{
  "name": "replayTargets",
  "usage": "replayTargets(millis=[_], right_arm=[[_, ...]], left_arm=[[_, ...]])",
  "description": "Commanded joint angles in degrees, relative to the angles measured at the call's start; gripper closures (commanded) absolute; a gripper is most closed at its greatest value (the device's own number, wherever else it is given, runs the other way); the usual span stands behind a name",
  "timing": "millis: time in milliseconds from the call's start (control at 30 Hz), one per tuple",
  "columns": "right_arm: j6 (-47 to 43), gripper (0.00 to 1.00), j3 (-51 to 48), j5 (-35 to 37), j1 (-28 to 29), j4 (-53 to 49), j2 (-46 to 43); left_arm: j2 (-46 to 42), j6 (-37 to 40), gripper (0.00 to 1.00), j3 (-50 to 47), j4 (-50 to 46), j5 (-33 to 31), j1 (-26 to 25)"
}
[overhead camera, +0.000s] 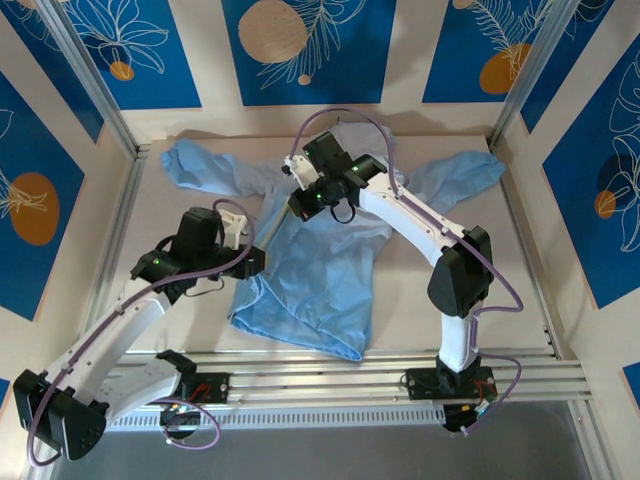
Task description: Zip up the jacket
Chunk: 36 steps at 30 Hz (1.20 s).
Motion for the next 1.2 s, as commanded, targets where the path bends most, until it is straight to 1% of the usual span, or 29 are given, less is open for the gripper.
replayTargets(millis=[0,133,300,633,1167], right_arm=[[0.1,1.00,0.8,2.4,-1.2,0.5,-1.5],[-0.2,1.00,2.3,2.9,-1.8,0.2,-0.4],[-0.7,1.00,4.6,3.5,-2.1,-0.3,1.5],[-2.7,1.00,9.8,4.9,-4.3,-1.6,5.4],[-5.0,1.00,17.4,4.6,-9.8,-2.4,11.1]], left_arm=[[-3.3,1.3,1.00,0.5,-6.1,0.3,0.6],[-5.6,2.0,1.00,1.5,-10.2,-0.7,0.6],[-7.9,1.5,1.00,1.1,-12.3,-1.3,0.6],[-9.9,1.1,1.00,1.5,-14.5,-3.1,0.6],[-11.8,-0.1,1.00,2.6,-16.4,-4.4,0.6]])
